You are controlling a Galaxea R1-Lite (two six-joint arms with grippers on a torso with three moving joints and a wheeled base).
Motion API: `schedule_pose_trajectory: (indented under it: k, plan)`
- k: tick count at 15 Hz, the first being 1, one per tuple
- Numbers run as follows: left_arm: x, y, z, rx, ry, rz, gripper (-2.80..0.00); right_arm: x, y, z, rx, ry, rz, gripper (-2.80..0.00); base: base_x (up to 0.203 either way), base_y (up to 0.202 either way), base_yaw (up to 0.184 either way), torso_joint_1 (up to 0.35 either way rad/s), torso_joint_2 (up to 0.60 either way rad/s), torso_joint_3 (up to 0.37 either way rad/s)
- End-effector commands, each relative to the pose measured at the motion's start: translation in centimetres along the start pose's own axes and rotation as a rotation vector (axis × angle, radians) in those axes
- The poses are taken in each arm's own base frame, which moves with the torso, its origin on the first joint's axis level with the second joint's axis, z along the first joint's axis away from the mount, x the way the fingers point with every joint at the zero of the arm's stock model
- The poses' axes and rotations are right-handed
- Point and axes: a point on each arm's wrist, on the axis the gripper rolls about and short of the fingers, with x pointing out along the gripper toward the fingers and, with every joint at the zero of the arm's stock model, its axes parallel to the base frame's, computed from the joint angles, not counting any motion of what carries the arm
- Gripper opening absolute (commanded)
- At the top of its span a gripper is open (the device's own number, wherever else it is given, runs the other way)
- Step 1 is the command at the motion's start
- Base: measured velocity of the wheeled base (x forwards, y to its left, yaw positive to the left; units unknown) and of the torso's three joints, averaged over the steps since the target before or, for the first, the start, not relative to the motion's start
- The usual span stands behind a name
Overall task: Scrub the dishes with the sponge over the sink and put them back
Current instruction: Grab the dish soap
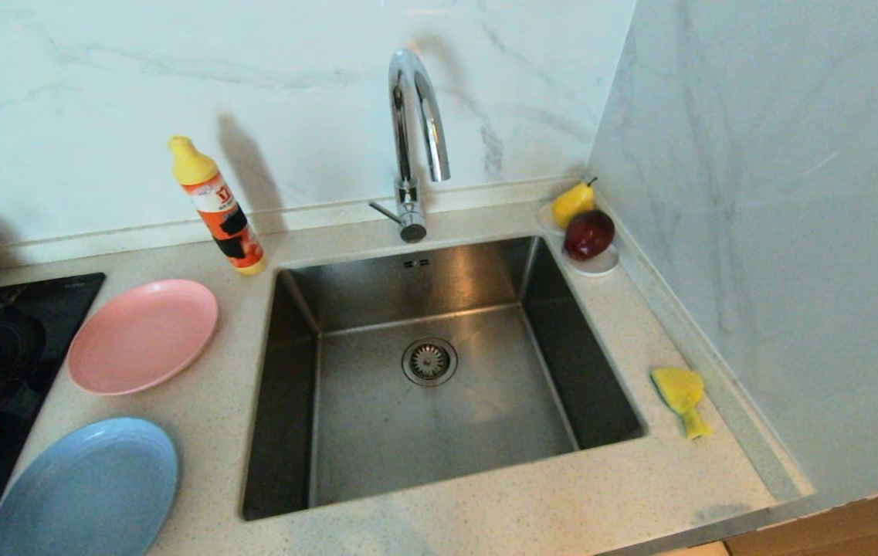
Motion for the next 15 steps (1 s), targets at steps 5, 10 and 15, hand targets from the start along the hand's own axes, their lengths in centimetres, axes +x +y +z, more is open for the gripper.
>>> schedule_pose_trajectory:
  k: [5, 10, 15]
  plan:
    - [0.12, -0.03, -0.46, 0.000, 0.016, 0.000, -2.80, 0.00, 0.00, -0.02, 0.000, 0.000, 0.000, -2.80, 0.000, 0.000, 0.000, 0.000, 0.00, 0.000]
    - [0.12, -0.01, -0.46, -0.002, 0.017, 0.006, -2.80, 0.00, 0.00, -0.02, 0.000, 0.000, 0.000, -2.80, 0.000, 0.000, 0.000, 0.000, 0.00, 0.000]
    - [0.11, 0.03, -0.42, -0.020, 0.016, 0.027, -2.80, 0.00, 0.00, -0.02, 0.000, 0.000, 0.000, -2.80, 0.000, 0.000, 0.000, 0.000, 0.00, 0.000]
